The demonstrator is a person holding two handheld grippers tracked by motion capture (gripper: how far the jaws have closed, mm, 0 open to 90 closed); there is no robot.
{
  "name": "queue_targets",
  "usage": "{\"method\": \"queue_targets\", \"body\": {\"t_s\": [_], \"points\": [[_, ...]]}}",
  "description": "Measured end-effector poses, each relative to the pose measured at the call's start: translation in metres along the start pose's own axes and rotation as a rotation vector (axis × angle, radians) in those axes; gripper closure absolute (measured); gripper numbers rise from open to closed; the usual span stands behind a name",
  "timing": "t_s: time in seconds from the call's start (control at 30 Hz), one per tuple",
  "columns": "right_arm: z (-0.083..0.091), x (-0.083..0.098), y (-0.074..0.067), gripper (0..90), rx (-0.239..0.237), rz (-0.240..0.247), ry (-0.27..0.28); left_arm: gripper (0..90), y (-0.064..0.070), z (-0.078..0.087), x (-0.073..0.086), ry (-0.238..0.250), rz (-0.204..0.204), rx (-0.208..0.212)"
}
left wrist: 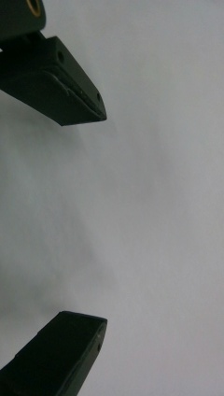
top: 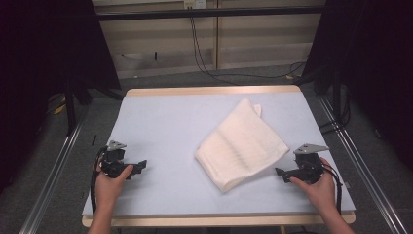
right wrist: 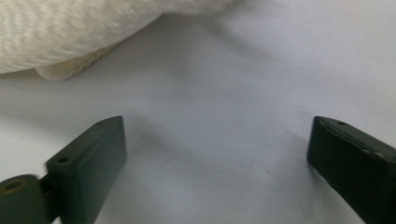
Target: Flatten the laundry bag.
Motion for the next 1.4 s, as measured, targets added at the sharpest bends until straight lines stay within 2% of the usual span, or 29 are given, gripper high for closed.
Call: {"method": "queue_targets", "body": {"t_s": [0.07, 0.1, 0.2, 0.37, 0.5, 0.53, 0.6, 0.7, 0.73, 0.93, 1.03, 1.07, 1.13, 1.23, 1.27, 1.4], "points": [[0.002, -0.001, 0.0, 5.1, 0.002, 0.014, 0.001, 2.5, 0.004, 0.001, -0.004, 0.012, 0.001, 0.016], [0.005, -0.004, -0.001, 5.2, 0.02, 0.037, 0.018, 2.5, 0.011, 0.003, -0.009, 0.022, -0.019, 0.025], [0.008, -0.006, -0.003, 5.3, 0.005, 0.028, 0.023, 2.5, 0.015, 0.004, -0.014, 0.036, -0.023, 0.036], [0.01, -0.006, -0.004, 5.2, -0.015, 0.017, 0.021, 2.5, 0.019, 0.002, -0.014, 0.023, -0.026, 0.041], [0.011, -0.007, -0.004, 5.8, -0.018, 0.014, 0.032, 2.5, 0.022, 0.005, -0.017, 0.024, -0.039, 0.047], [0.011, -0.008, -0.006, 6.9, -0.027, 0.021, 0.036, 2.5, 0.023, 0.006, -0.017, 0.014, -0.055, 0.045], [0.011, -0.008, -0.007, 7.1, -0.03, 0.023, 0.032, 2.5, 0.027, 0.004, -0.018, 0.022, -0.044, 0.061], [0.011, -0.01, -0.01, 9.8, -0.043, 0.023, 0.041, 2.5, 0.031, 0.002, -0.019, 0.012, -0.055, 0.077], [0.011, -0.011, -0.012, 13.9, -0.061, 0.026, 0.047, 2.5, 0.034, 0.001, -0.02, 0.002, -0.068, 0.077], [0.011, -0.012, -0.017, 20.8, -0.089, 0.045, 0.05, 2.5, 0.045, -0.001, -0.023, 0.01, -0.076, 0.108], [0.014, -0.015, -0.021, 28.6, -0.107, 0.061, 0.058, 2.5, 0.052, -0.005, -0.024, -0.001, -0.087, 0.131], [0.013, -0.018, -0.023, 34.6, -0.117, 0.069, 0.061, 2.5, 0.056, -0.007, -0.025, -0.002, -0.084, 0.149], [0.013, -0.021, -0.025, 41.8, -0.128, 0.081, 0.066, 2.5, 0.059, -0.009, -0.026, -0.001, -0.084, 0.155], [0.011, -0.023, -0.028, 45.0, -0.144, 0.096, 0.067, 2.5, 0.063, -0.012, -0.026, -0.003, -0.086, 0.163], [0.01, -0.026, -0.03, 50.5, -0.153, 0.109, 0.07, 2.5, 0.063, -0.013, -0.027, -0.013, -0.096, 0.173], [0.008, -0.031, -0.034, 52.5, -0.172, 0.122, 0.072, 2.6, 0.068, -0.014, -0.03, -0.003, -0.1, 0.19]]}}
Point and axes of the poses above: each handheld gripper's, and its own axes: z roughly backward along the jaws, x roughly out of its underside, y roughly to its right, the point moved 4 cm from there along -z, roughly forward along the jaws, and after that the axes turned 4 degrees about x, right-handed, at the moved point
